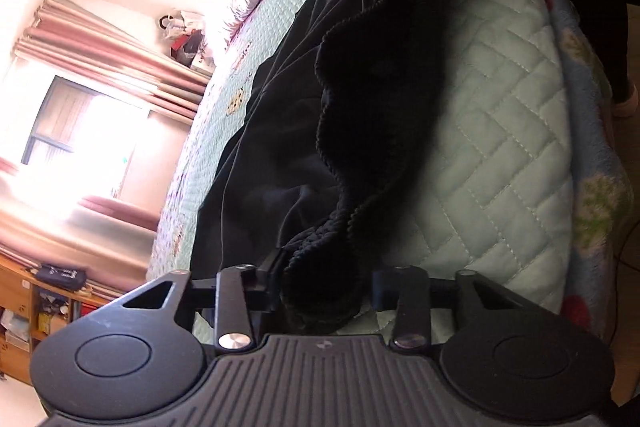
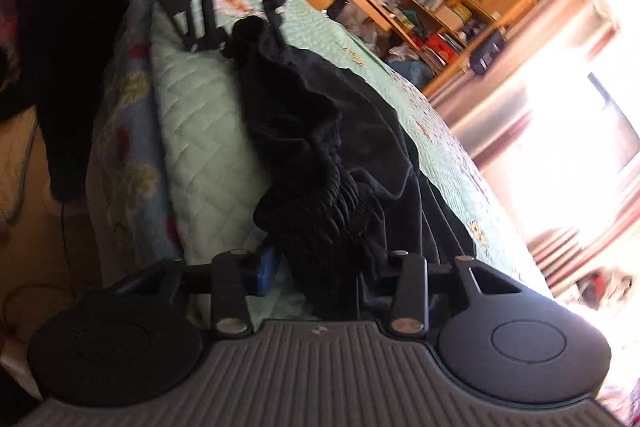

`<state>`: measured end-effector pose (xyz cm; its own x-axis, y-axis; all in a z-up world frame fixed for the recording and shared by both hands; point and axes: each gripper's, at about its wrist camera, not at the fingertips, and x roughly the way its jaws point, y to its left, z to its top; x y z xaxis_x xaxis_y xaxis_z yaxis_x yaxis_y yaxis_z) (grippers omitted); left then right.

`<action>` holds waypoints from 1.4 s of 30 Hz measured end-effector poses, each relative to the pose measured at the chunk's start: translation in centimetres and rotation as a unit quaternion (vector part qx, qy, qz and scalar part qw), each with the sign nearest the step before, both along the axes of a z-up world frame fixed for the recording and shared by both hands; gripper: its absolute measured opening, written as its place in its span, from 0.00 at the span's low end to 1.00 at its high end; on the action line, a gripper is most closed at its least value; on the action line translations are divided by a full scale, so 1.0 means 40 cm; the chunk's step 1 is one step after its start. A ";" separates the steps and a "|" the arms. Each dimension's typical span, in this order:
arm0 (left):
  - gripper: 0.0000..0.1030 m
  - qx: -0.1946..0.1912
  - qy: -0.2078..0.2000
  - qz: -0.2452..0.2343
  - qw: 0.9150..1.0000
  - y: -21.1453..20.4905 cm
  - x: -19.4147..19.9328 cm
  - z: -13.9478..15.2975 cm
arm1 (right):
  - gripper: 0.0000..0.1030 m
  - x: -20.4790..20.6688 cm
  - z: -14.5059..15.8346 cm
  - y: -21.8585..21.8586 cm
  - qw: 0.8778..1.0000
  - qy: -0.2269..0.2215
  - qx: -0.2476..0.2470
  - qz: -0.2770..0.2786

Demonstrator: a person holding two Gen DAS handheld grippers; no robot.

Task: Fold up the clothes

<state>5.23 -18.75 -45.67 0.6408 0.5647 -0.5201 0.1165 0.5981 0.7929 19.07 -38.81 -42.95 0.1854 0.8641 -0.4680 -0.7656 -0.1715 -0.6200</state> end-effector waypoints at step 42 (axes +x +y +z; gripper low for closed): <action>0.29 0.204 -0.322 0.196 0.903 0.039 0.192 0.938 | 0.21 0.152 0.972 0.147 0.865 0.439 0.240 0.031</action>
